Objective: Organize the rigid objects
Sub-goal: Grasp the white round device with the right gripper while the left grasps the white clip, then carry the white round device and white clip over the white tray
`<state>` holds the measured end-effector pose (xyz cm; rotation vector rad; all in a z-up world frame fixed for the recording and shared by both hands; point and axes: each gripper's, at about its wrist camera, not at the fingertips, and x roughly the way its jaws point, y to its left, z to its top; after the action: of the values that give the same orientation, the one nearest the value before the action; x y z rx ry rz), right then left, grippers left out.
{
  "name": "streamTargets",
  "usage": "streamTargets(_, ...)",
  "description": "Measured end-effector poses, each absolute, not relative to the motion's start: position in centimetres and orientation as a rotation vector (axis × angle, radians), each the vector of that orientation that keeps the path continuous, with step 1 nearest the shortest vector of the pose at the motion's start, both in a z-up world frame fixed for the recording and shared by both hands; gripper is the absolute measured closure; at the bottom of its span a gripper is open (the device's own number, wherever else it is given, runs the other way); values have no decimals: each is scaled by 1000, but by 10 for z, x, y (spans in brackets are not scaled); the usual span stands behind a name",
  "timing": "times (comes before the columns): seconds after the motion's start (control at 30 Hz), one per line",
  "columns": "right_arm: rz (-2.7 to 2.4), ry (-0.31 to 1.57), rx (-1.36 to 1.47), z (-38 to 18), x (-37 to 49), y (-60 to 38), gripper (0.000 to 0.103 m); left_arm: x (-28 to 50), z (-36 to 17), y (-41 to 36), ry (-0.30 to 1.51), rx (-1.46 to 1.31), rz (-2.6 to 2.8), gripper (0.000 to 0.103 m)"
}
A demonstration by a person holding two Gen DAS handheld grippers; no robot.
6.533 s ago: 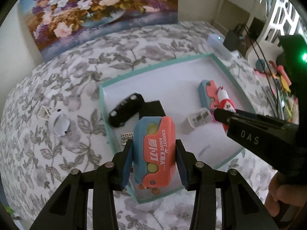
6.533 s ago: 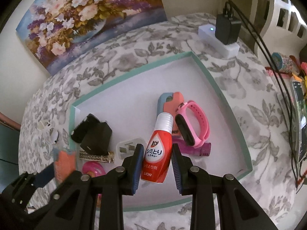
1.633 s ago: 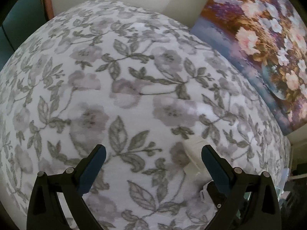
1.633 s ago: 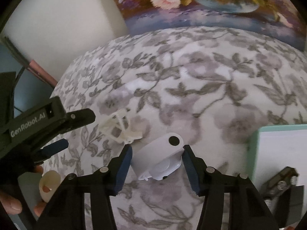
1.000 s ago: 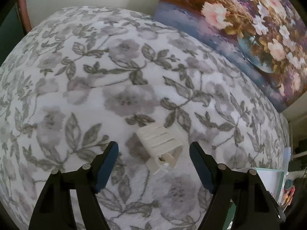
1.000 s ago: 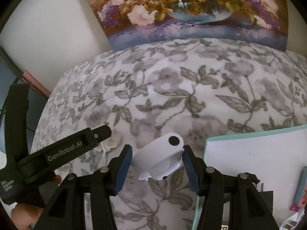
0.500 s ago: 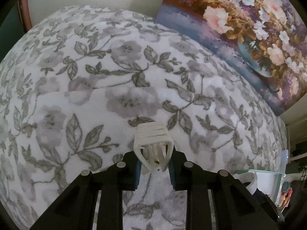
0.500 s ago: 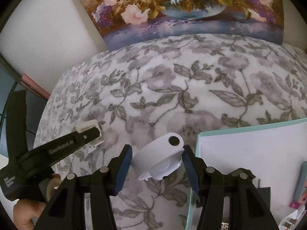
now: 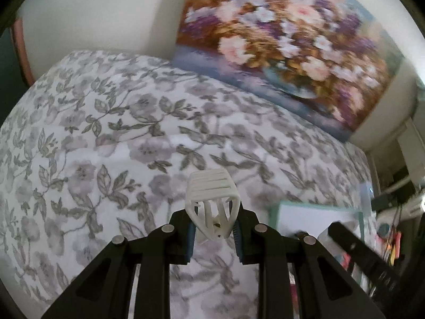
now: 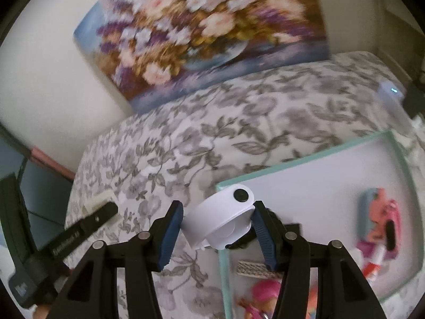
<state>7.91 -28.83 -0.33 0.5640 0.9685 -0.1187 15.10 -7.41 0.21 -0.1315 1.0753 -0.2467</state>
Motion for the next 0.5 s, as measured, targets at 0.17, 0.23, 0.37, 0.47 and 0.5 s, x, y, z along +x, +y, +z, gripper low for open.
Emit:
streamTargets(0.17, -174, 959, 604, 3, 43, -309, 46, 115, 11, -100, 1065, -81, -323, 78)
streamTargets(0.23, -202, 961, 614, 3, 28, -317, 46, 99, 11, -113, 1069, -57, -361, 78)
streamTargets(0.37, -253, 958, 587, 7, 4, -329, 46, 73, 10, -136, 1072, 3, -406, 78)
streamTargets(0.47, -289, 945, 573, 11, -15, -338, 46, 57, 6, -151, 1084, 38, -438, 78)
streamTargets(0.5, -300, 941, 576, 12, -22, -341, 46, 50, 4, -158, 1089, 56, -455, 78)
